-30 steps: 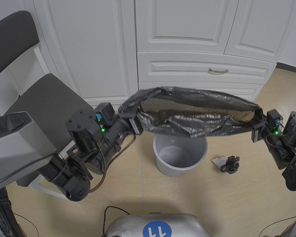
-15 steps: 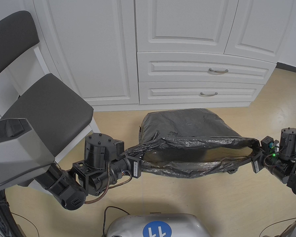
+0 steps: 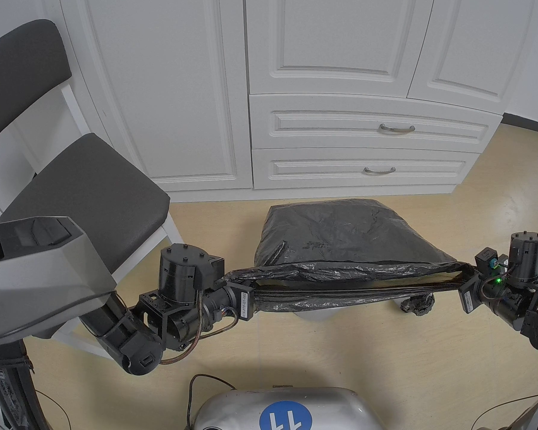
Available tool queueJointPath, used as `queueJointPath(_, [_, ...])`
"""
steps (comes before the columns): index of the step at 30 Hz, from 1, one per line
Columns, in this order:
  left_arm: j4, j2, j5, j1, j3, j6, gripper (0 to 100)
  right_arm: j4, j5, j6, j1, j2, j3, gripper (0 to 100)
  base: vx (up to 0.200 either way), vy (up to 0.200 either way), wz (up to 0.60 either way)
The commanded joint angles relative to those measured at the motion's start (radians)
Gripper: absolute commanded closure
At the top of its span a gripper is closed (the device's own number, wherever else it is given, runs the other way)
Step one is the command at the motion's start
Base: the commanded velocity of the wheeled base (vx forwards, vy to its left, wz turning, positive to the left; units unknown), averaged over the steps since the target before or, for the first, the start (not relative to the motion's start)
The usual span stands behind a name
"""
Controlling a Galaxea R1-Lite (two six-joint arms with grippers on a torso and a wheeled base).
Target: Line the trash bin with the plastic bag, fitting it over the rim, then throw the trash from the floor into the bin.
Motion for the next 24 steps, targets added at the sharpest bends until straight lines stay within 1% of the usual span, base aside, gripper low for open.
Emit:
queueJointPath(1, [-0.014, 0.008, 0.019, 0.001, 0.011, 0.026, 100, -0.007, 0.008, -0.002, 0.008, -0.003, 0.01, 100, 0.0, 0.0, 0.0])
queueJointPath(4, [-0.081, 0.008, 0.029, 0.001, 0.048, 0.095, 100, -0.013, 0.057, -0.039, 0.012, -0.006, 0.027, 100, 0.0, 0.0, 0.0])
queueJointPath(5, [-0.127, 0.013, 0.026, 0.001, 0.068, 0.115, 100, -0.024, 0.093, -0.062, 0.012, -0.006, 0.039, 100, 0.0, 0.0, 0.0])
queueJointPath(7, [-0.219, 0.039, 0.022, -0.001, 0.097, 0.144, 100, -0.057, 0.136, -0.093, 0.012, 0.002, 0.056, 100, 0.0, 0.0, 0.0])
queueJointPath(9, [-0.322, 0.082, 0.019, -0.001, 0.109, 0.173, 100, -0.103, 0.154, -0.102, 0.012, 0.017, 0.065, 100, 0.0, 0.0, 0.0])
queueJointPath(10, [-0.362, 0.105, 0.017, -0.001, 0.109, 0.185, 100, -0.12, 0.156, -0.102, 0.012, 0.028, 0.065, 100, 0.0, 0.0, 0.0])
queueJointPath(11, [-0.374, 0.112, 0.017, 0.001, 0.109, 0.19, 100, -0.125, 0.156, -0.102, 0.012, 0.031, 0.065, 100, 0.0, 0.0, 0.0])
queueJointPath(12, [-0.426, 0.144, 0.014, 0.001, 0.109, 0.211, 100, -0.151, 0.156, -0.102, 0.012, 0.053, 0.062, 100, 0.0, 0.0, 0.0])
queueJointPath(14, [-0.453, 0.166, -0.003, 0.001, 0.109, 0.228, 100, -0.177, 0.156, -0.102, 0.012, 0.079, 0.051, 100, 0.0, 0.0, 0.0])
queueJointPath(19, [-0.459, 0.166, -0.044, -0.005, 0.111, 0.231, 100, -0.219, 0.156, -0.105, 0.035, 0.125, 0.033, 100, 0.0, 0.0, 0.0])
queueJointPath(21, [-0.459, 0.158, -0.084, -0.005, 0.111, 0.228, 100, -0.249, 0.156, -0.105, 0.042, 0.142, 0.033, 100, 0.0, 0.0, 0.0])
queueJointPath(24, [-0.459, 0.155, -0.113, -0.007, 0.114, 0.228, 100, -0.265, 0.156, -0.107, 0.042, 0.145, 0.033, 100, 0.0, 0.0, 0.0])
